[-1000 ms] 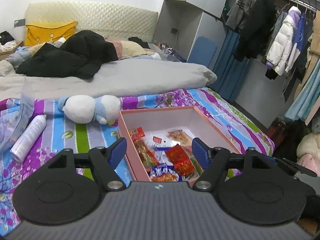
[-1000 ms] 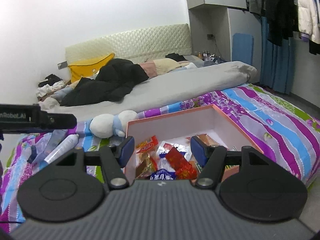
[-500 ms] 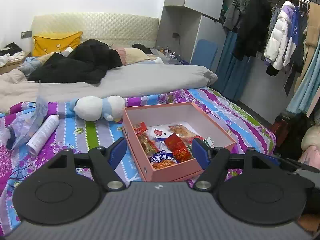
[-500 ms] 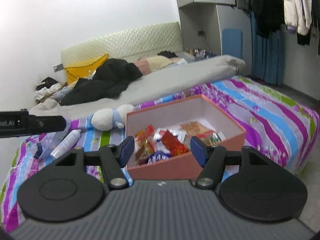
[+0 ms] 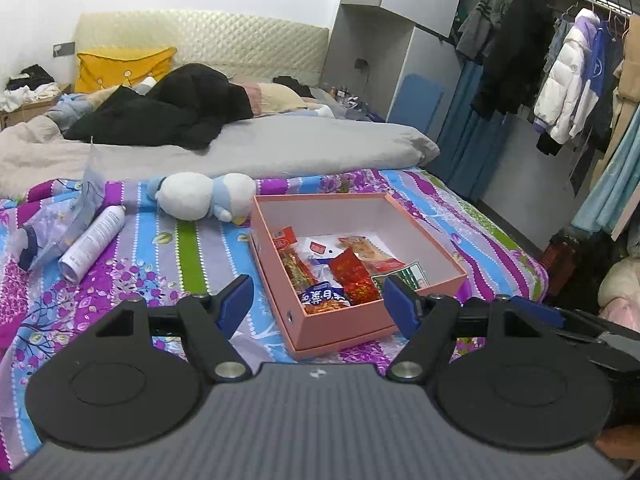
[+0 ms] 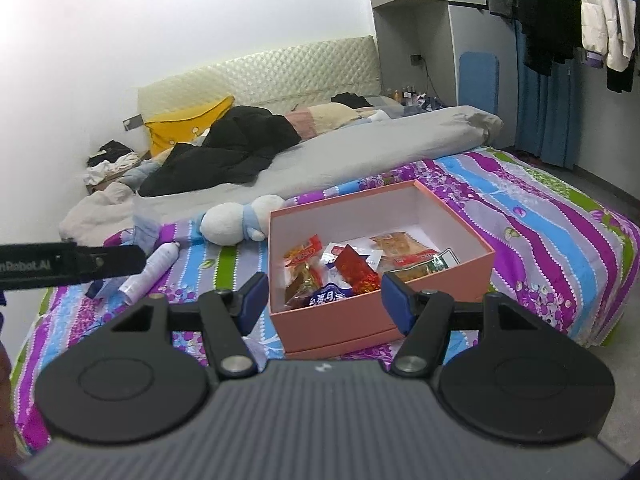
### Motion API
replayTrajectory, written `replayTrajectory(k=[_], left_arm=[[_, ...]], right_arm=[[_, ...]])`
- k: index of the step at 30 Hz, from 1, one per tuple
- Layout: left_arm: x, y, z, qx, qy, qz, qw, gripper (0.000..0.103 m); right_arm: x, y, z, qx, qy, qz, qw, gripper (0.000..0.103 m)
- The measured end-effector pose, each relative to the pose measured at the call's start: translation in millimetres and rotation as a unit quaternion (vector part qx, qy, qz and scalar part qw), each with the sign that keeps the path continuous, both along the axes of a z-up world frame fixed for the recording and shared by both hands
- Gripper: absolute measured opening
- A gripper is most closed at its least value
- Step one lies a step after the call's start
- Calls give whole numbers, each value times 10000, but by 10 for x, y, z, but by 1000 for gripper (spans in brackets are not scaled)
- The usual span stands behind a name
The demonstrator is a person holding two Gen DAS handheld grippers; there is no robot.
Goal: Organize snacks
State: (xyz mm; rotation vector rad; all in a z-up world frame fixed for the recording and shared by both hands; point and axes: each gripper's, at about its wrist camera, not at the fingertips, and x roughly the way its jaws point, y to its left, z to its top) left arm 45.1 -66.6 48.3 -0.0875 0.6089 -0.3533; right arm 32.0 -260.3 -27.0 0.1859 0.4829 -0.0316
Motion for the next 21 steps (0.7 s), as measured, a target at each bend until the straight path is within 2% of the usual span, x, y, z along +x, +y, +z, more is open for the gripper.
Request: replayTrajectory(k=[13,21], left_arm=[[19,-75,-28,140,-6,11,9999,76],[44,-14,-154,-28,53,109,9999,76]], right_arm=[[-4,-25,29,1,-154,36,9999,65],[45,-46,-65,40,-132,85,9999,65]])
